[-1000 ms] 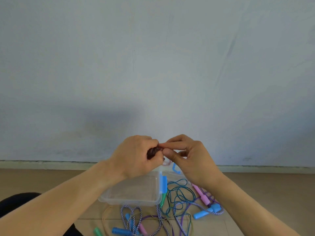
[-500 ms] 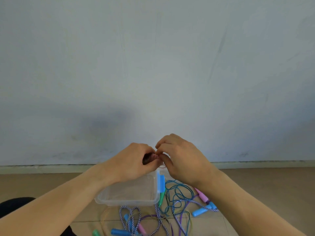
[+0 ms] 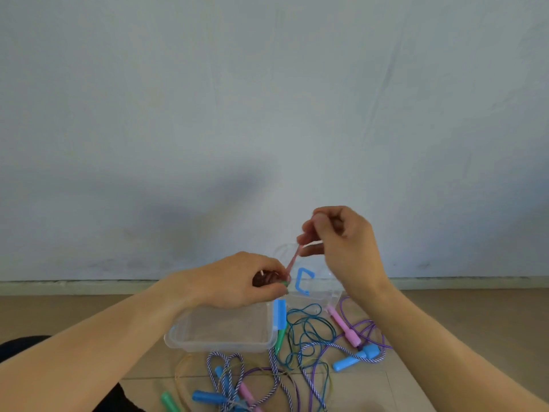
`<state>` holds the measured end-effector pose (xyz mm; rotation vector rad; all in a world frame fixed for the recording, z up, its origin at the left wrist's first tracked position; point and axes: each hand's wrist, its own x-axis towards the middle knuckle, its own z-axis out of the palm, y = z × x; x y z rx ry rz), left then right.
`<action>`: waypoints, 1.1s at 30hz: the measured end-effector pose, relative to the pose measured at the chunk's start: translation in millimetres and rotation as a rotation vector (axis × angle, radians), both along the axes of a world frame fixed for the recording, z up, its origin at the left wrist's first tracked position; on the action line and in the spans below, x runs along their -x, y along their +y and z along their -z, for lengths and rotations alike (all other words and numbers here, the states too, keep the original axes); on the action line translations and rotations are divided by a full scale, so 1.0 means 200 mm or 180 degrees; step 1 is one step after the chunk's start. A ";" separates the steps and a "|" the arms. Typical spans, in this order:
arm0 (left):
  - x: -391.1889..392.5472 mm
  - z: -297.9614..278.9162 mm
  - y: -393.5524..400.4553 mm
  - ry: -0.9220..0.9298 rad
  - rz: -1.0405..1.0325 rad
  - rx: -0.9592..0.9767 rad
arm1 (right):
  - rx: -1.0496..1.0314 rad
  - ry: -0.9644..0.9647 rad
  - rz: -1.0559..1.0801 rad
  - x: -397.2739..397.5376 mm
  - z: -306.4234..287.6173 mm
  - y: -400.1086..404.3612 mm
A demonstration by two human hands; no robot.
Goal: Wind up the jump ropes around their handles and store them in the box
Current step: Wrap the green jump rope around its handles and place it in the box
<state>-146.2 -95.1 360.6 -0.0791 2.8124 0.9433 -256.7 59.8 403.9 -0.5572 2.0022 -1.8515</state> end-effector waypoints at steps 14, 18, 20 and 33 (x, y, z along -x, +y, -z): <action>0.02 -0.01 -0.07 0.0653 -0.3109 -0.3512 | -0.0329 -0.1680 -0.0243 -0.03 0.32 -0.20; 0.01 0.10 -0.12 0.0469 -0.3886 -0.3686 | -0.0803 -0.0375 -0.0764 -0.17 0.35 -0.31; -0.01 0.17 -0.15 0.0373 -0.4129 -0.3659 | -0.0981 -0.0057 -0.0947 -0.22 0.39 -0.37; -0.29 0.31 -0.41 0.0101 -0.3819 -0.3704 | -0.1002 -0.1567 -0.0690 -0.47 0.69 -0.80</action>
